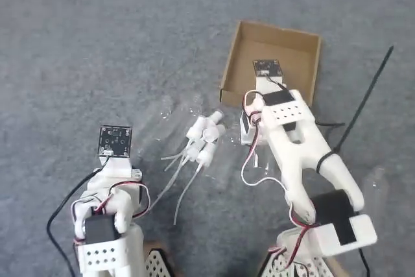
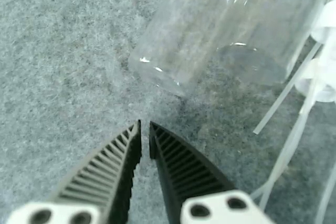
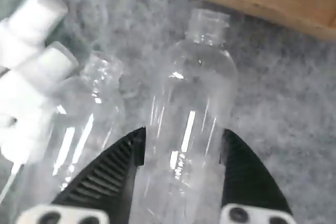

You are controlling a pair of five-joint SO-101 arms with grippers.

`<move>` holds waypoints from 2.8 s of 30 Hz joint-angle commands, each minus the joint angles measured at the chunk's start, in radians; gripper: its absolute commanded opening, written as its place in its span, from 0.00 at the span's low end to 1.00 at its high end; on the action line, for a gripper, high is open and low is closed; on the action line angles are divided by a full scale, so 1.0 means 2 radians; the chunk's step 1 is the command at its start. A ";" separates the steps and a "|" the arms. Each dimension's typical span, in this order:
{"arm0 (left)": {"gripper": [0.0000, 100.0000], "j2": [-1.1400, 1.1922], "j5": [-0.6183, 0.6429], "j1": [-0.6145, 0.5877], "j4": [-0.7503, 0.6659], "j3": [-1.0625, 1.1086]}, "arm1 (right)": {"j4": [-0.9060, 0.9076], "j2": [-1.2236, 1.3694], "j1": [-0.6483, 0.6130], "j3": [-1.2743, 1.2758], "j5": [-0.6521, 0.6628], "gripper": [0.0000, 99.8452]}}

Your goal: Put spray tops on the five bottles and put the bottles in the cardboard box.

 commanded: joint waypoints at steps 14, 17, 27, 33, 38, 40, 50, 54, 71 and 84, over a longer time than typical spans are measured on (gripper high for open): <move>0.02 -0.010 -0.007 -0.002 0.002 -0.005 | 0.262 -0.130 0.077 -0.173 0.130 0.28; 0.02 -0.010 -0.007 -0.002 0.002 -0.005 | 0.299 -0.183 0.191 -0.176 0.173 0.28; 0.02 -0.010 -0.007 0.000 0.002 -0.005 | 0.207 -0.265 0.489 0.031 0.367 0.28; 0.02 -0.010 -0.007 0.000 0.002 -0.005 | 0.077 -0.264 0.522 0.161 0.373 0.28; 0.02 -0.010 -0.007 -0.002 0.002 -0.005 | -0.004 -0.264 0.521 0.230 0.371 0.28; 0.02 -0.010 -0.007 -0.001 0.002 -0.005 | -0.030 -0.264 0.521 0.249 0.372 0.28; 0.02 -0.010 -0.072 -0.003 -0.061 -0.007 | -0.049 -0.093 0.497 0.158 0.371 0.23; 0.02 -0.011 -0.209 -0.031 -0.118 -0.013 | -0.050 -0.025 0.497 0.089 0.371 0.16; 0.14 0.392 -0.282 -0.069 0.081 -0.501 | -0.049 0.004 0.484 0.000 0.517 0.13; 0.15 0.591 -0.163 0.156 0.108 -0.655 | -0.048 0.003 0.432 0.023 0.520 0.13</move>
